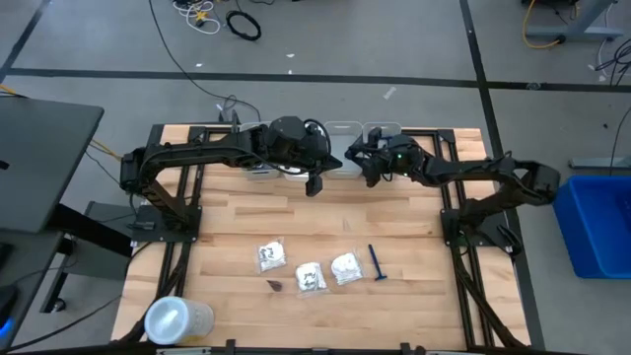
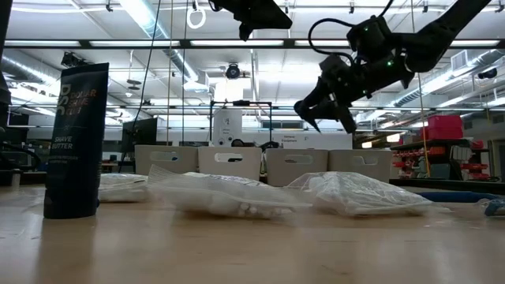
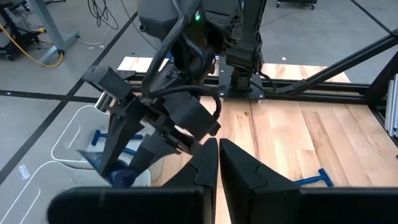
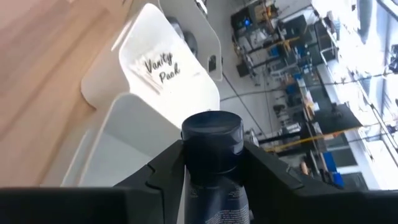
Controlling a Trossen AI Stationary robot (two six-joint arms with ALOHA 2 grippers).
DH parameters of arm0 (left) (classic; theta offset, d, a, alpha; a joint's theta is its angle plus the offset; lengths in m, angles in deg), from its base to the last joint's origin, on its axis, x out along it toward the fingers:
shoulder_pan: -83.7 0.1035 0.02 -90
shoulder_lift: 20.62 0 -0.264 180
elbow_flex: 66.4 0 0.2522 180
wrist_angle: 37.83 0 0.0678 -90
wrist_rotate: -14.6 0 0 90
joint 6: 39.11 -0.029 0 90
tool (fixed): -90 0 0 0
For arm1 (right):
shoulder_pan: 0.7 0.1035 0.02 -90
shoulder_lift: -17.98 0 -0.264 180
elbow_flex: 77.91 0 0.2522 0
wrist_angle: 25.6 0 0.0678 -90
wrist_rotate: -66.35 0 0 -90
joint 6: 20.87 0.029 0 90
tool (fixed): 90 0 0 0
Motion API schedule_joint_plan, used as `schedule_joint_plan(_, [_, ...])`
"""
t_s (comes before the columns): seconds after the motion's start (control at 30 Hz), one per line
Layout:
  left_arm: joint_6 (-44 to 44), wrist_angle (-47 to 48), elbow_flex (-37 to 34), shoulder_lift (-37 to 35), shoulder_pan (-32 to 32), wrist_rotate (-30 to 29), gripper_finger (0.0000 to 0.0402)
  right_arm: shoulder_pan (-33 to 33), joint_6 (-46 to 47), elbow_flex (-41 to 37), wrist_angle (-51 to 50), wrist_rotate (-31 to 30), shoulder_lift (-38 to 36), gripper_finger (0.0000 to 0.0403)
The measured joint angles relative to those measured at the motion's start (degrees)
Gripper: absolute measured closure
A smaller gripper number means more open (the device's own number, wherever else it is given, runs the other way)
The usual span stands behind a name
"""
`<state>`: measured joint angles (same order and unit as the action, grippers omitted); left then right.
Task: Pick & Place Travel size toiletries
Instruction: Put the blue shave cream into the middle gray bin
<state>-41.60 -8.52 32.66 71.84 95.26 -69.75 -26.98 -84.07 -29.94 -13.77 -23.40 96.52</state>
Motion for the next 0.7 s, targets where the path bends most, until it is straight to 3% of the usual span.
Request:
schedule_joint_plan(0.37, [0.3,0.0,0.0,0.0,0.0,0.0,0.0377,0.0,2.8,0.0,6.7,0.4,7.1,0.0256])
schedule_joint_plan(0.7, [0.3,0.0,0.0,0.0,0.0,0.0,0.0377,0.0,2.8,0.0,6.9,0.5,8.5,0.0244])
